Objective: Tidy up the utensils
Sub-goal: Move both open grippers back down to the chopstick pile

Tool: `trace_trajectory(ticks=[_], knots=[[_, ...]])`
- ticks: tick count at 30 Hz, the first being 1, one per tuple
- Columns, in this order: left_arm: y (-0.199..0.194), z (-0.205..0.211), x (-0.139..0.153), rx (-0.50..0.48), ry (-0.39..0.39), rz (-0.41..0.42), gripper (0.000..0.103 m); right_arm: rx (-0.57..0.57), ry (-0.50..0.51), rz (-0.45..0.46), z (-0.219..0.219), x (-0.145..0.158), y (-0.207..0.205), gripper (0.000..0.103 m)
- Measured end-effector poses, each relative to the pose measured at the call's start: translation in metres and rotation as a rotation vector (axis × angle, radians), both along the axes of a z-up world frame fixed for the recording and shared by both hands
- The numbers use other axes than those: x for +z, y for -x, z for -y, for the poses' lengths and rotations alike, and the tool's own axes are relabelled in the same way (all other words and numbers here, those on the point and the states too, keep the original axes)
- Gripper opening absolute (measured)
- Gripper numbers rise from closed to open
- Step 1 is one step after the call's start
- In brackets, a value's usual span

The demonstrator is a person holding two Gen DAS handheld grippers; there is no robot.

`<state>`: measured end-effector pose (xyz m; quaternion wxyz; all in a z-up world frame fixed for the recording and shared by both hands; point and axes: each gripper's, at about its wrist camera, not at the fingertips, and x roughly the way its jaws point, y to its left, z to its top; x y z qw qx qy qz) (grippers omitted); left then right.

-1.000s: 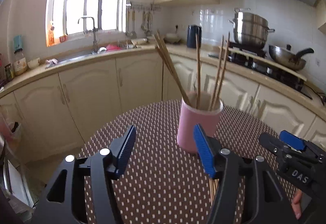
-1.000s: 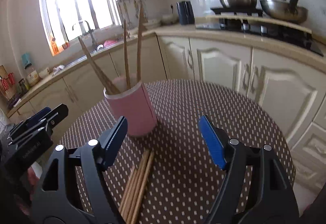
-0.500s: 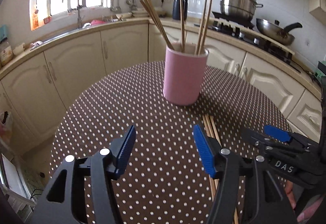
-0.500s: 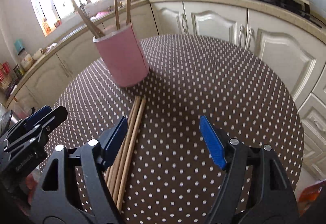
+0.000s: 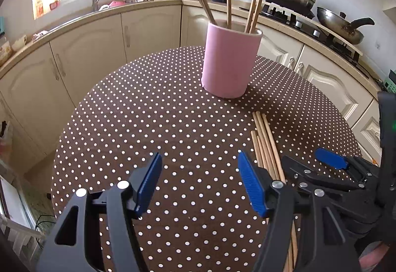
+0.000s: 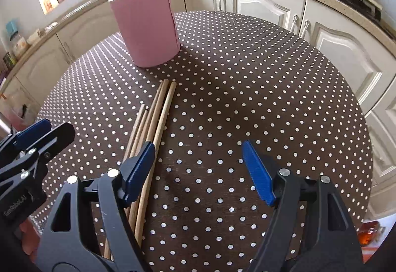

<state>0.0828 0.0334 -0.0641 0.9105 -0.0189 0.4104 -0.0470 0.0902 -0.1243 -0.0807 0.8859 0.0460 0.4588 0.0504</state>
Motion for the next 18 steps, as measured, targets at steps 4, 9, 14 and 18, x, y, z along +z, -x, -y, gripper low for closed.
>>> trace_trajectory(ticks=[4,9,14,18], knots=[[0.0,-0.002,-0.003,-0.003,0.008,-0.013,0.063,0.006,0.008,-0.016,-0.005,0.0,-0.004,0.073],[-0.001,-0.007,-0.002,0.007,0.016,-0.019,0.064,0.013,0.066,-0.033,-0.015,0.0,-0.009,0.073],[-0.002,-0.011,-0.004,0.016,0.017,-0.031,0.064,0.019,0.122,-0.07,-0.021,-0.003,-0.017,0.071],[-0.002,-0.011,-0.004,0.017,0.01,-0.038,0.064,0.062,0.115,-0.064,-0.027,-0.001,-0.021,0.019]])
